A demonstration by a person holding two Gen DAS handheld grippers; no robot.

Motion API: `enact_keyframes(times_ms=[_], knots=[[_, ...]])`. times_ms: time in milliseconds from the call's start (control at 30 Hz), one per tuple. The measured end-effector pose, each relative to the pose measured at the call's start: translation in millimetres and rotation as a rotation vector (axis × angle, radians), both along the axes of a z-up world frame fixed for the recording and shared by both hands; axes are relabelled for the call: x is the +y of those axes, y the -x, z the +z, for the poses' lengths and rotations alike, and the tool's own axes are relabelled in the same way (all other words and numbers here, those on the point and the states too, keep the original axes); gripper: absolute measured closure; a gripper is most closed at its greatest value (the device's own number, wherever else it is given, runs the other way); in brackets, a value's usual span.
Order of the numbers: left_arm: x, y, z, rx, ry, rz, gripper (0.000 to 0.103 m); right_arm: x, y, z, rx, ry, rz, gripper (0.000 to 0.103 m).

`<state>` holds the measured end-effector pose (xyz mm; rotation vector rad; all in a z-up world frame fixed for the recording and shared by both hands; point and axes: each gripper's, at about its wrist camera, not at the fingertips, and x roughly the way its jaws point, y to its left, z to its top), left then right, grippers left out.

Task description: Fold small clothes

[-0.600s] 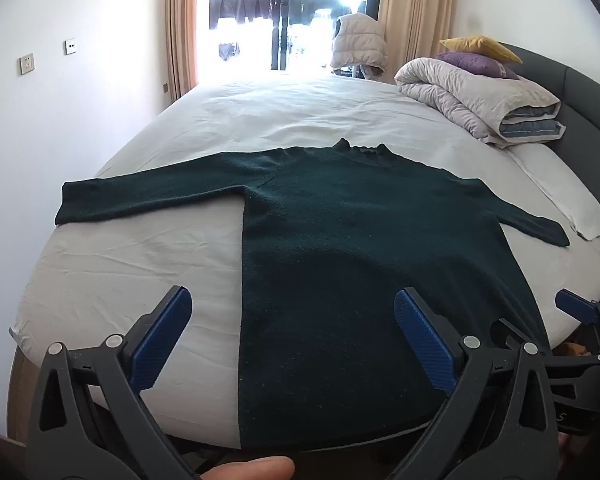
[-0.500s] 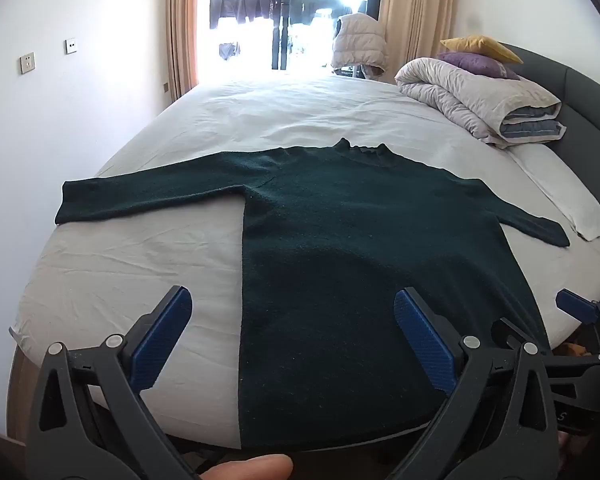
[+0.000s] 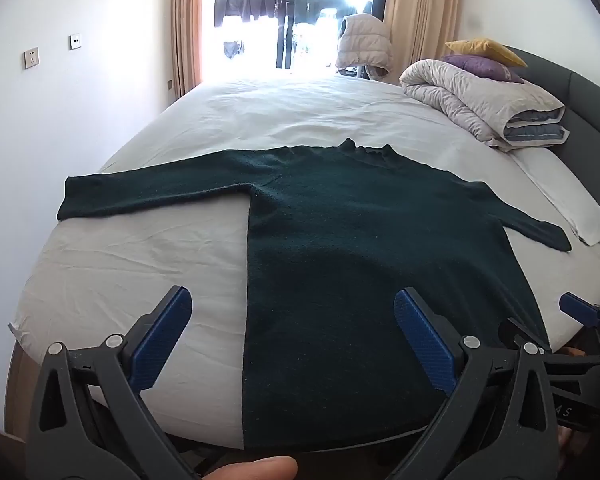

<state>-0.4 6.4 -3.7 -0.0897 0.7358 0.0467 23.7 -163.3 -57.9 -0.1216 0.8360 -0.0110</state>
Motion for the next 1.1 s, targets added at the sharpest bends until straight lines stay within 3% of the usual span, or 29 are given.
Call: enact_keyframes(times_ms=[1100], knots=[[-2.9,0.1,-8.8,0.023,-0.01,-0.002,0.0,-5.8,-1.2,1.6,-0.012,0.002,-0.02,0.0]])
